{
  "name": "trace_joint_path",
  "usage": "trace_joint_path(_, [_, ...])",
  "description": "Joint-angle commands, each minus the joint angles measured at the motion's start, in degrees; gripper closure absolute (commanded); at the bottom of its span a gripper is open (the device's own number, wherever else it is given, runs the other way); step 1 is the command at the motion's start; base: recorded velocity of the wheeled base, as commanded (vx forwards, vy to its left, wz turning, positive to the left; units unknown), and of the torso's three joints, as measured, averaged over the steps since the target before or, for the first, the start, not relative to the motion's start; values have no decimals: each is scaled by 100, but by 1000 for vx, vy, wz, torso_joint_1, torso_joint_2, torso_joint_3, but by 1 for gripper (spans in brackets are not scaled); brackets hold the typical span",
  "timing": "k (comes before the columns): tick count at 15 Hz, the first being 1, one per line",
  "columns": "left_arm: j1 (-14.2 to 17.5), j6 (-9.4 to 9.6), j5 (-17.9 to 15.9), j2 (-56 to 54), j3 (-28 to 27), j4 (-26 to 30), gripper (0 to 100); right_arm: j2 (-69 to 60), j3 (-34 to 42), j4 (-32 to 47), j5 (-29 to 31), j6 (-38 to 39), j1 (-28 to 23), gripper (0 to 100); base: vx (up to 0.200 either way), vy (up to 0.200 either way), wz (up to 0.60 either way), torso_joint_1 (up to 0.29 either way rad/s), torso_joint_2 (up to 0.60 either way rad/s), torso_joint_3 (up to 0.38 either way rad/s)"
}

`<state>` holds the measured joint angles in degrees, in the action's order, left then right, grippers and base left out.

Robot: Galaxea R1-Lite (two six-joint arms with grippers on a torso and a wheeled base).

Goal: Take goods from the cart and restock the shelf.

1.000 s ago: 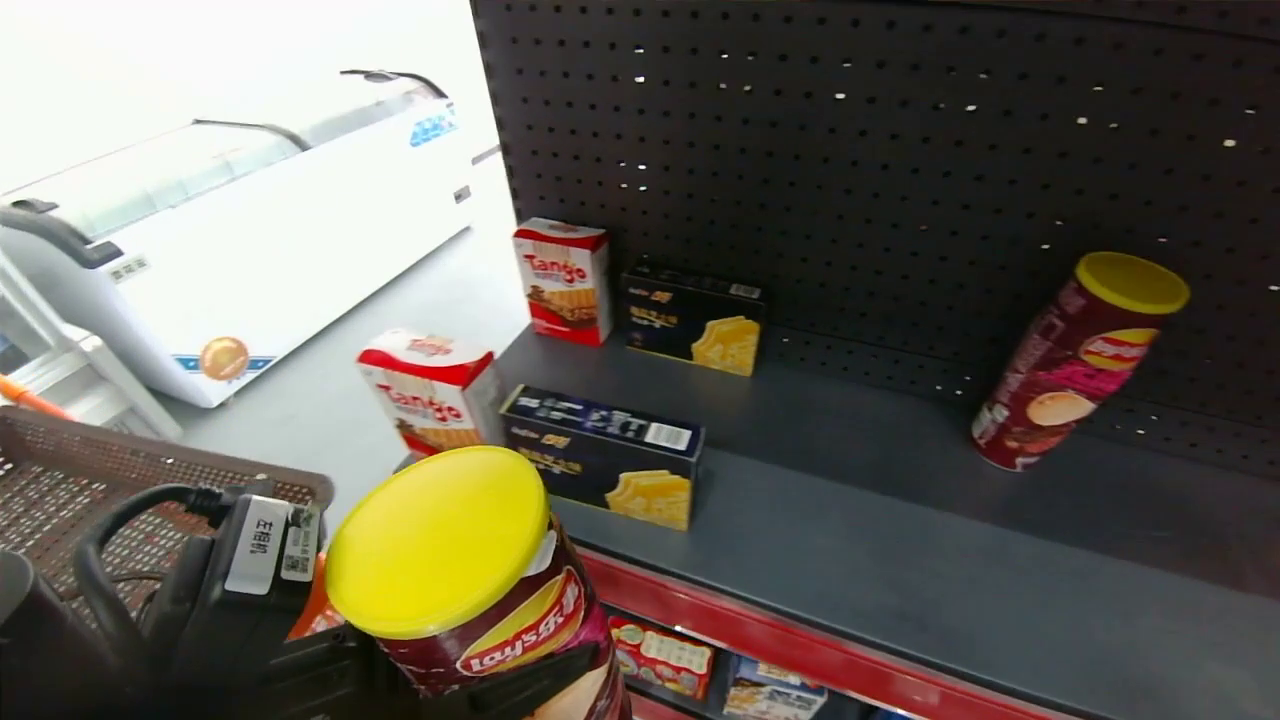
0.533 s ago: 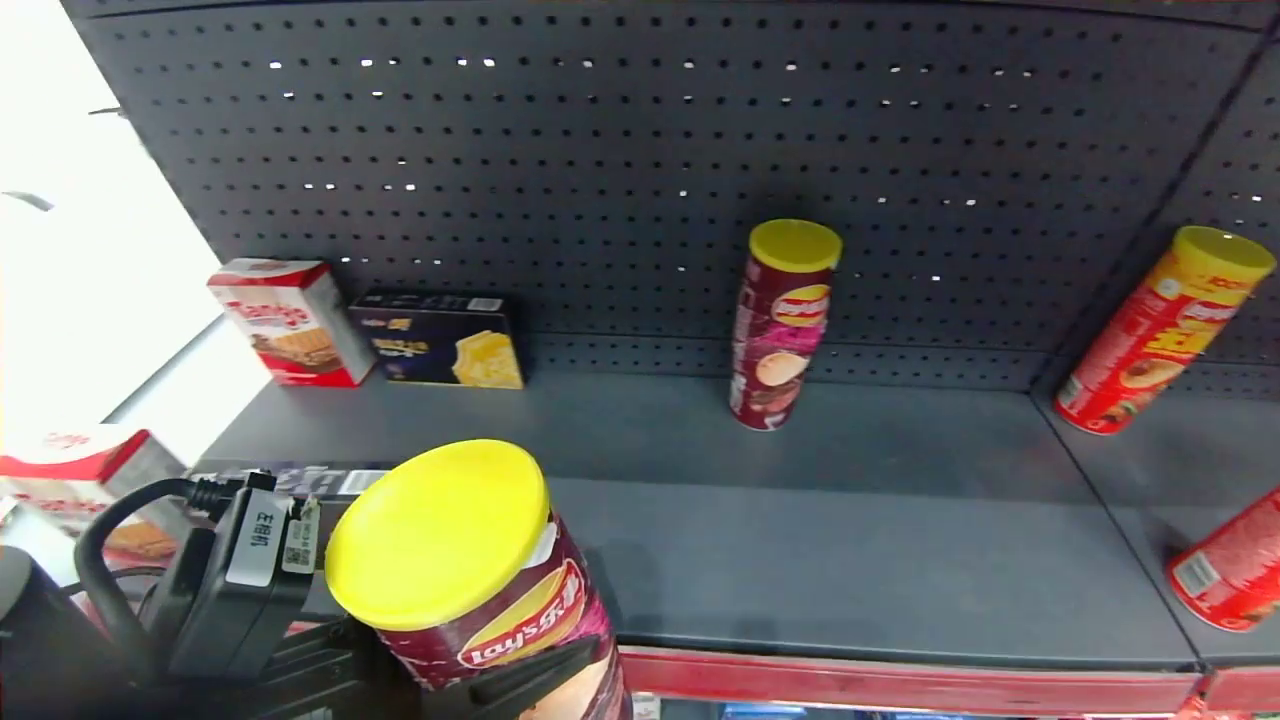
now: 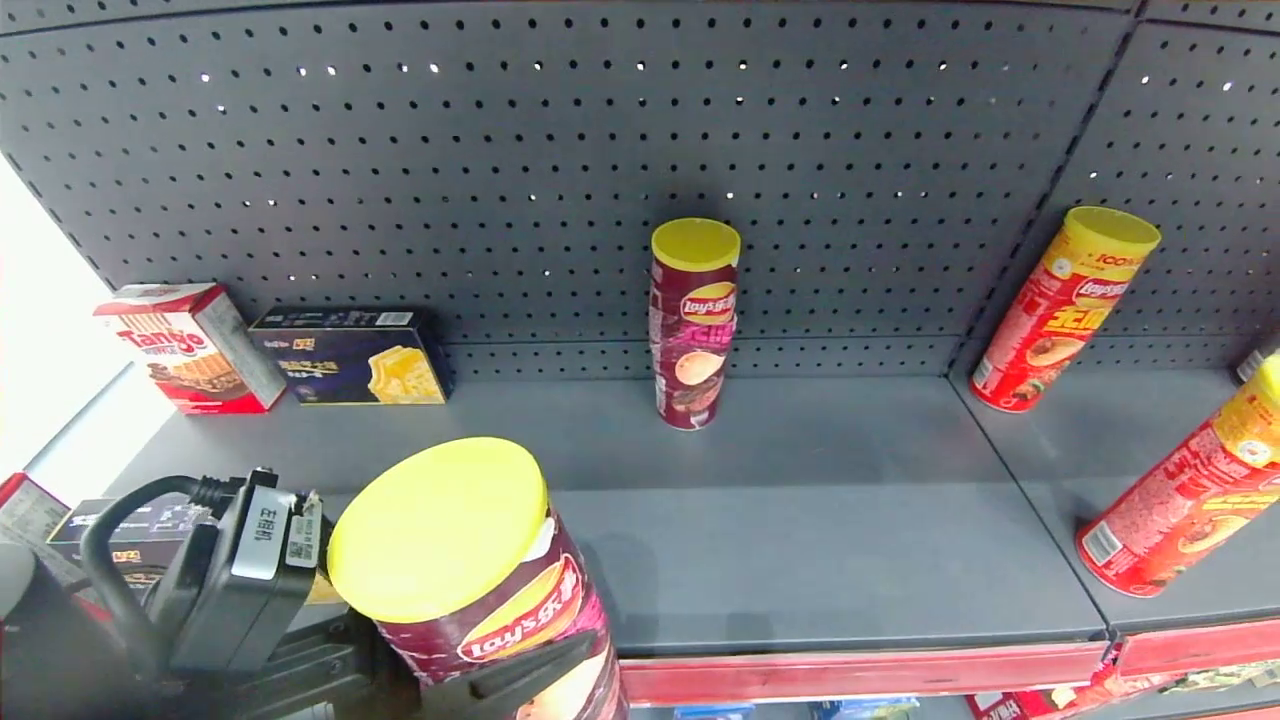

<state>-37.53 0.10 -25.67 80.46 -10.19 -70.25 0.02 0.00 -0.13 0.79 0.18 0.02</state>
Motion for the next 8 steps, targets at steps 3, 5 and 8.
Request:
trace_joint_path(3, [159,-36,-8,5,-132,21,100,-2,0,5,0,-1,-2,0,0,0,0,0,0,0])
trace_joint_path(5, [211,-168,10,14,-378,126,100,-2,0,-4,0,-1,-2,0,0,0,0,0,0,0])
trace_joint_path(8, [247,-186,1,330,-818,135,100,42,0,5,-9,34,15,0,0,0,0,0,0,0])
